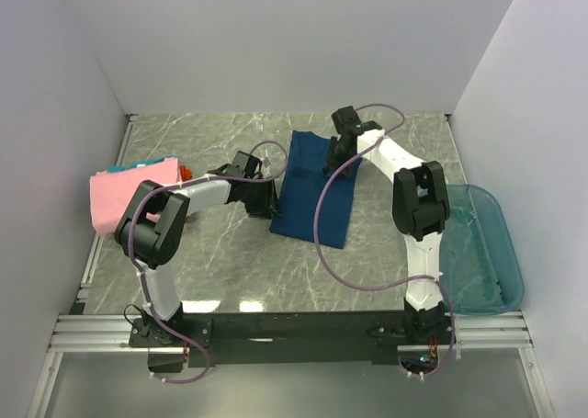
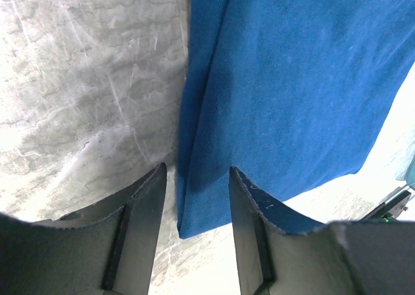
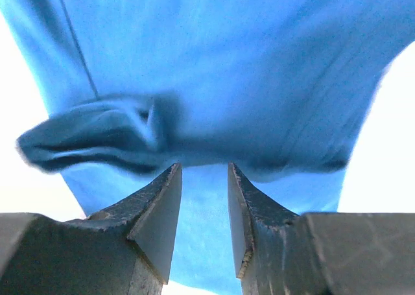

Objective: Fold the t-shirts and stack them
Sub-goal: Fold the tshirt

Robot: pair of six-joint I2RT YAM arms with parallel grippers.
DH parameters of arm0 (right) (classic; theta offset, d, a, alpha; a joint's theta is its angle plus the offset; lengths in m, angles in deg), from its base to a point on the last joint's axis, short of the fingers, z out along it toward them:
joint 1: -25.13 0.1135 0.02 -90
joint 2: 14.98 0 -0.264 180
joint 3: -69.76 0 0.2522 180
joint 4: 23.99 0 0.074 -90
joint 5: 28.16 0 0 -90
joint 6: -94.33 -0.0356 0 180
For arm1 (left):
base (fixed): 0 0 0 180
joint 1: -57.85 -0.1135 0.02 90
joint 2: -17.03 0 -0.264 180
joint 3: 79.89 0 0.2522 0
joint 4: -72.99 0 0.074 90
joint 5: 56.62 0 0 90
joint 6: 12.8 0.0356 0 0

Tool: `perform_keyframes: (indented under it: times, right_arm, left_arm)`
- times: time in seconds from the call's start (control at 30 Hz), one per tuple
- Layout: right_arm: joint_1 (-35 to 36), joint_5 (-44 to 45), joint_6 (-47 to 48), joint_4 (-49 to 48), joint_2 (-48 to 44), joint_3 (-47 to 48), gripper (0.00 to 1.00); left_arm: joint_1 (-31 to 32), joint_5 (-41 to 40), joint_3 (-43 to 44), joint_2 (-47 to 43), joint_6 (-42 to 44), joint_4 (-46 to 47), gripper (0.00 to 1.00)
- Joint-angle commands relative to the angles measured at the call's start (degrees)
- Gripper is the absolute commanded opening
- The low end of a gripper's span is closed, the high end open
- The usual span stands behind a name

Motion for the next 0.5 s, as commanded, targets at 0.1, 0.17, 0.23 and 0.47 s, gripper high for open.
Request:
perform_keyframes:
  times: [0.1, 0.17, 0.23, 0.47]
  right_arm:
    - [-4.8, 1.38, -2.38, -1.19, 0.27, 7.33, 0.42]
    - [-5.15, 0.58, -1.85, -0.67, -0.7, 7.51, 0.42]
    - [-5.16, -0.82, -0.63, -0.22, -2.8, 5.94, 0.42]
    - [-4.63, -5.13, 1.49, -2.33, -17.63, -13.03, 0.42]
  left_arm:
    - [0.44, -0.26, -0.39, -0.91, 2.56, -2.6, 0.51]
    - [0.44, -0.26, -0.57, -1.44, 2.65, -2.51, 0.53]
    - [0.44, -0.17, -0.57, -2.06, 2.65, -2.77, 0.54]
    - [0.44, -0.43, -1.8, -4.96, 2.29, -2.6, 0.55]
